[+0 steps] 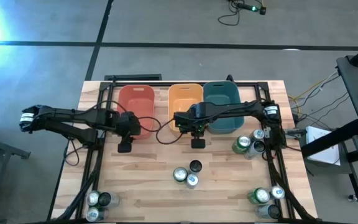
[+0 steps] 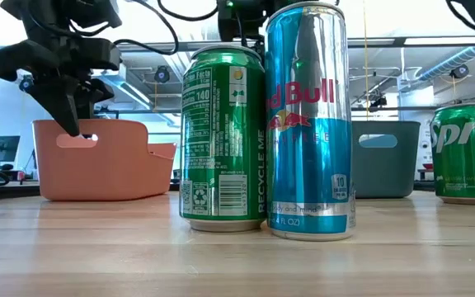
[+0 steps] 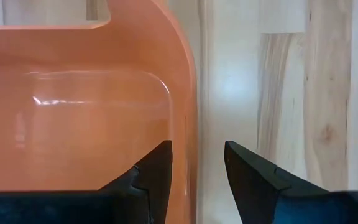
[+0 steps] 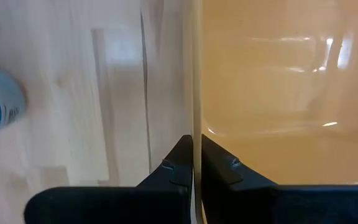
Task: Sort soda cans
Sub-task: Prepare the three bins
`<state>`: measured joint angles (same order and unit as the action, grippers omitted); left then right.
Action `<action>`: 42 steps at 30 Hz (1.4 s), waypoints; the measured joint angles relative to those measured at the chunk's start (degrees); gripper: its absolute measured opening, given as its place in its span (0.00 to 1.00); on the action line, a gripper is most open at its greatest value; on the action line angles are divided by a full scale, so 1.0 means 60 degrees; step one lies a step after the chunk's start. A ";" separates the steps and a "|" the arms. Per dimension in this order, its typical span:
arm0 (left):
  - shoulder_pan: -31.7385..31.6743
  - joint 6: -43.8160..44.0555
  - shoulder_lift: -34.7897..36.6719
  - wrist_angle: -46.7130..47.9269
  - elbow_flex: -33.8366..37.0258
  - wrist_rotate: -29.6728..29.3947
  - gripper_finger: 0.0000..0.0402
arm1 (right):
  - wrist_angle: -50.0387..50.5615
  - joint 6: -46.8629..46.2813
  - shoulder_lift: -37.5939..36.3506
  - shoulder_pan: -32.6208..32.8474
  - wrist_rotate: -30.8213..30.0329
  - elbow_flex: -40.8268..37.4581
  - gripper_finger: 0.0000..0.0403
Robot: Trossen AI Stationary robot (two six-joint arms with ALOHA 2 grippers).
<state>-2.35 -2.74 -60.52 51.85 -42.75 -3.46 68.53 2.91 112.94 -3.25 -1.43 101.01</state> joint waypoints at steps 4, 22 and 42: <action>-0.0003 0.0019 -0.0300 -0.0036 0.0001 -0.0018 0.33 | -0.0402 -0.0408 -0.0001 0.0025 0.0206 -0.0068 0.04; -0.0180 -0.0707 -0.2552 -0.1577 -0.0400 0.0198 0.02 | 0.0041 -0.1857 -0.2666 0.0380 -0.1067 -0.1293 0.52; -0.1146 -0.1341 -0.4472 -0.2240 -0.1891 0.0207 0.00 | -0.3309 -0.4273 -0.4436 0.0284 -0.0833 -0.6320 0.37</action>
<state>-9.22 -10.79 -87.35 38.41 -54.09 -2.22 48.68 -22.73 86.33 -1.54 -6.42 63.09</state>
